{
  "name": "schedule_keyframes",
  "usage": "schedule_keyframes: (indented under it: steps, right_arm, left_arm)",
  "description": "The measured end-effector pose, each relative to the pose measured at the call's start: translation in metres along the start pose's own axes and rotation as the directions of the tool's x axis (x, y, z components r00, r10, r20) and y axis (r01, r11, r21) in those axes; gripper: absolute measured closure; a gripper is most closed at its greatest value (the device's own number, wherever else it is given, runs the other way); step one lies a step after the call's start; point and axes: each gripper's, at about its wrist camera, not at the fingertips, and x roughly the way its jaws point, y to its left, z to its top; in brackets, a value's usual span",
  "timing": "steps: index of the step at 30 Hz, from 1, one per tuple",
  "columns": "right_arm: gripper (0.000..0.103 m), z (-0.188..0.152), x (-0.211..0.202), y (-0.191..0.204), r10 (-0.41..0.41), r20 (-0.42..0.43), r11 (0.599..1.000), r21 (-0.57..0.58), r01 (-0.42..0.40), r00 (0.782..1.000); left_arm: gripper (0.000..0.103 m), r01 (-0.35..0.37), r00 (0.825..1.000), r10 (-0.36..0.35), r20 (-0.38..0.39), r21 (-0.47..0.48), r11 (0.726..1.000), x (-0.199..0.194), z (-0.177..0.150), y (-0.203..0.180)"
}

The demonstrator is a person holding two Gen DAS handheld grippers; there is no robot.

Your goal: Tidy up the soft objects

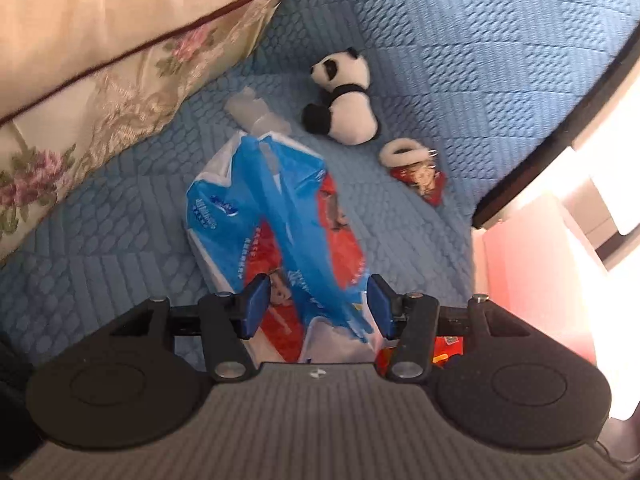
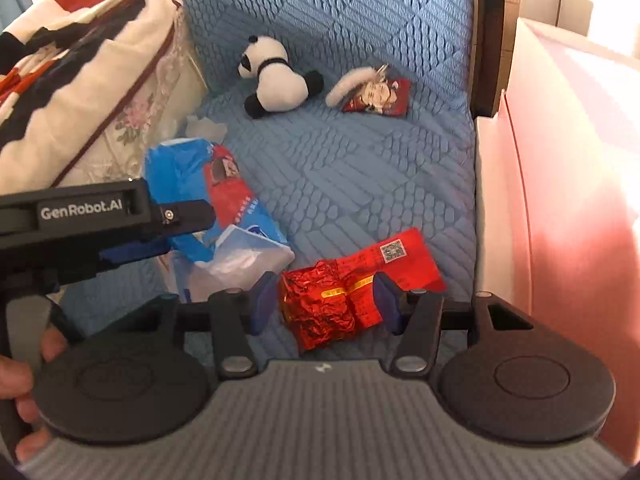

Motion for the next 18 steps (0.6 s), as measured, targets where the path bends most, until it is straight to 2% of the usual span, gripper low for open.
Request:
schedule_keyframes:
  steps: [3, 7, 10, 12, 13, 14, 18]
  right_arm:
    - [0.048, -0.003, 0.008, 0.005, -0.004, -0.016, 0.999, -0.037, 0.003, 1.0]
    - [0.047, -0.009, 0.02, 0.014, -0.073, -0.048, 0.987, -0.145, 0.065, 0.996]
    - [0.046, -0.01, 0.02, 0.013, -0.074, -0.035, 0.988, -0.142, 0.068, 0.997]
    - [0.051, -0.01, 0.02, 0.012, -0.084, -0.028, 0.988, -0.135, 0.08, 0.996]
    - [0.059, -0.01, 0.02, 0.01, -0.085, -0.025, 0.989, -0.127, 0.081, 0.996]
    - [0.064, -0.009, 0.019, 0.009, -0.077, -0.021, 0.991, -0.114, 0.074, 0.997]
    - [0.07, -0.006, 0.015, 0.007, -0.092, -0.002, 0.989, -0.113, 0.091, 0.996]
  left_arm:
    - [0.044, -0.011, 1.0, 0.011, -0.001, 0.011, 1.0, 0.002, 0.0, -0.001]
    - [0.044, -0.033, 0.999, 0.032, 0.021, 0.049, 0.998, 0.003, -0.002, -0.005]
    - [0.044, -0.039, 0.999, 0.037, 0.024, 0.06, 0.997, 0.005, -0.003, -0.006]
    - [0.044, -0.037, 0.999, 0.035, 0.025, 0.057, 0.998, 0.006, -0.003, -0.005]
    - [0.044, -0.036, 0.999, 0.035, 0.025, 0.058, 0.998, 0.006, -0.003, -0.005]
    - [0.044, -0.036, 0.999, 0.035, 0.025, 0.057, 0.998, 0.006, -0.003, -0.004]
    - [0.045, -0.023, 1.0, 0.023, 0.007, 0.067, 0.997, 0.009, -0.003, -0.004]
